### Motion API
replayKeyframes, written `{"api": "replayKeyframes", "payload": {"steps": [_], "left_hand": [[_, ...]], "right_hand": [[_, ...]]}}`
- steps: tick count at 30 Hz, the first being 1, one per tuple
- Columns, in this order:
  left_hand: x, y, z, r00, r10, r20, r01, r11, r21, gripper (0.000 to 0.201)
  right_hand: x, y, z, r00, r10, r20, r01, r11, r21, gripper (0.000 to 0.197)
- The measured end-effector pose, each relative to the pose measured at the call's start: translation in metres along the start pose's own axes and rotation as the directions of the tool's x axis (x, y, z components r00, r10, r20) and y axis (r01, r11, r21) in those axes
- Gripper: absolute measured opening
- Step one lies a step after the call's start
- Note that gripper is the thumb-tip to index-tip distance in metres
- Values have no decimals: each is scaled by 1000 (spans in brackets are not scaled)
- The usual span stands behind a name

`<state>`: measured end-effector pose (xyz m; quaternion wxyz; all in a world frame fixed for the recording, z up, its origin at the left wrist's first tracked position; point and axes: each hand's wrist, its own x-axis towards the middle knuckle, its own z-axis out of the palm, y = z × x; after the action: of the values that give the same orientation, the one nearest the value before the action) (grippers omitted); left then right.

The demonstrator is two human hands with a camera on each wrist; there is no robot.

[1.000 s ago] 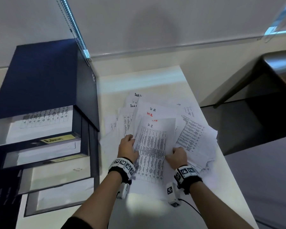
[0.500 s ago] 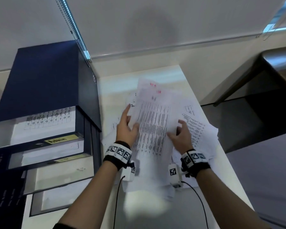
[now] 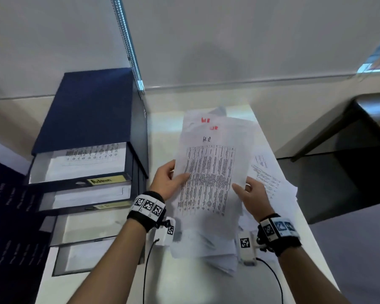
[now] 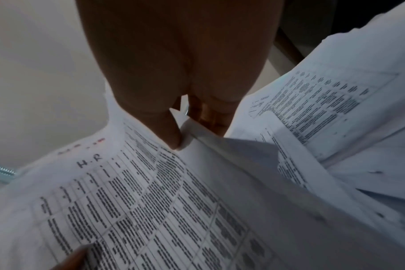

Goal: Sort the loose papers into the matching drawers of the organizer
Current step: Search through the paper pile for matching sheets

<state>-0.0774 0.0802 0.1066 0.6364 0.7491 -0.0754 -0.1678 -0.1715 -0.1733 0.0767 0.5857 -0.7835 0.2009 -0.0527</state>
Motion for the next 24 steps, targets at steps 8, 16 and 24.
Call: {"api": "replayKeyframes", "payload": {"steps": [8, 16, 24], "left_hand": [[-7, 34, -17, 996, 92, -9, -92, 996, -14, 24], [-19, 109, -43, 952, 268, -147, -278, 959, -49, 27], [-40, 38, -37, 991, -6, -134, 25, 990, 141, 17]], "right_hand": [[6, -25, 0, 1000, 29, 12, -28, 997, -78, 42], [2, -126, -2, 955, -275, -114, 286, 954, 90, 27], [-4, -67, 30, 998, -20, 56, 35, 961, -273, 28]]}}
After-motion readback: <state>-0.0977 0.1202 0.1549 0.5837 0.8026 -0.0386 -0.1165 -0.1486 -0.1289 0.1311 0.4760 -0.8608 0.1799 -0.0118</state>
